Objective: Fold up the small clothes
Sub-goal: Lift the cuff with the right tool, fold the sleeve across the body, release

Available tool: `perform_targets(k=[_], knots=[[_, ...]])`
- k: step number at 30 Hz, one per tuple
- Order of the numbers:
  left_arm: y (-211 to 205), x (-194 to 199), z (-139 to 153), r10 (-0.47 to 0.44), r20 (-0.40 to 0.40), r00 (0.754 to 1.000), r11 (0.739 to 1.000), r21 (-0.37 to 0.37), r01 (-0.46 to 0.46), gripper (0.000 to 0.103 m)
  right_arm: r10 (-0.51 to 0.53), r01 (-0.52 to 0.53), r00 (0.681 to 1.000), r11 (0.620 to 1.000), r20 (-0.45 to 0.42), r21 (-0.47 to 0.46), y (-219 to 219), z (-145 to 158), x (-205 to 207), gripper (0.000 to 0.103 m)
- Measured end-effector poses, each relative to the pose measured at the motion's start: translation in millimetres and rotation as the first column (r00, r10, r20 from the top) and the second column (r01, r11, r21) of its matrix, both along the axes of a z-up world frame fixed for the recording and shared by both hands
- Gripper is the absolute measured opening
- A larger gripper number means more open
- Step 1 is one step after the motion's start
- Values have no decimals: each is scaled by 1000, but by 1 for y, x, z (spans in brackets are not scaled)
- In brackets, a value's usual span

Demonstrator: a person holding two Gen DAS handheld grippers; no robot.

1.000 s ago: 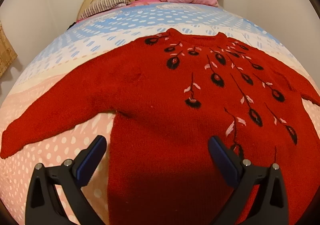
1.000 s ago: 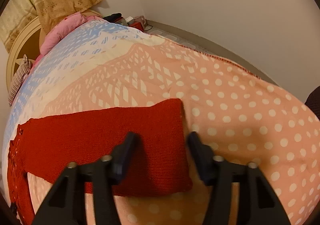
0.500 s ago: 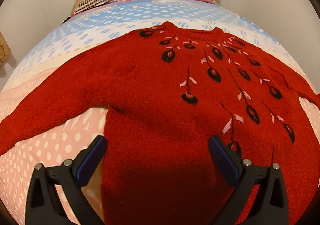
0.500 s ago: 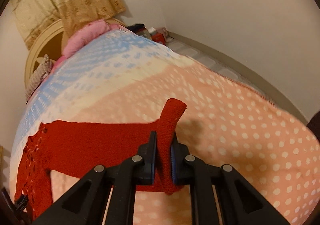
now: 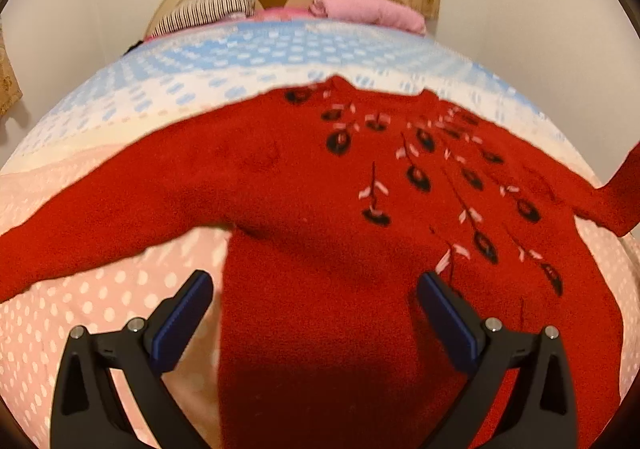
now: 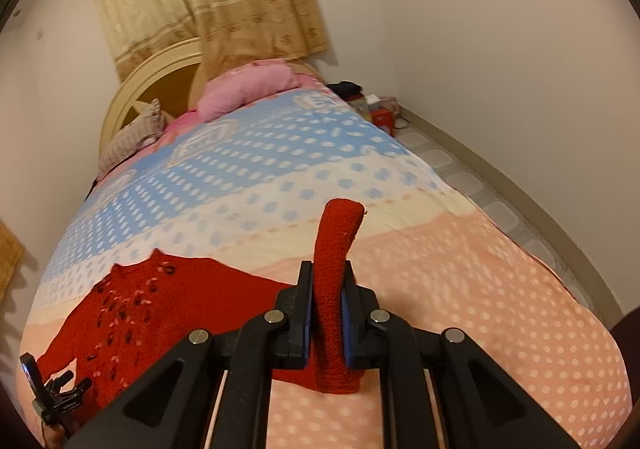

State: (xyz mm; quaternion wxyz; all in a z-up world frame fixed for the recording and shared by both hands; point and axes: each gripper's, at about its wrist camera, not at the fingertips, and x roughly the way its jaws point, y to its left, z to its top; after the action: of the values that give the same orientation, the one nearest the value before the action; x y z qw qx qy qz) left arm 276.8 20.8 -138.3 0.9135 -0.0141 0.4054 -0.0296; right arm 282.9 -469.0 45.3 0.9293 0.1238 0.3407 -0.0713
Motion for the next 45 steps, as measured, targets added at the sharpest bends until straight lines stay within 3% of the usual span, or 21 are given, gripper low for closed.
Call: perform_targets(k=[17,27,31,38,45], knots=[[18,-7,3,10,43,999,999,-51,-8,103,243,-239,968,969,61,-65,133,54,35,11],[32,-12,-1,19,40,999,992,-124,-14,103,366,-359,927,929,83,-88,214,73,58,11],[33,-10,-5,22,21,1000,990,-140,-18,103,435,-428,897,899,75,-98,260,73,66,11],[35,-14,-6,28,32,999,988,-151,-23,103,538,-532,842,841,41,-95,340,50,85,11],[33,-8,-13,35,-11,999,990,-133,-36,103,621,-621,784,783,-21,-48,425,-34,114,11]])
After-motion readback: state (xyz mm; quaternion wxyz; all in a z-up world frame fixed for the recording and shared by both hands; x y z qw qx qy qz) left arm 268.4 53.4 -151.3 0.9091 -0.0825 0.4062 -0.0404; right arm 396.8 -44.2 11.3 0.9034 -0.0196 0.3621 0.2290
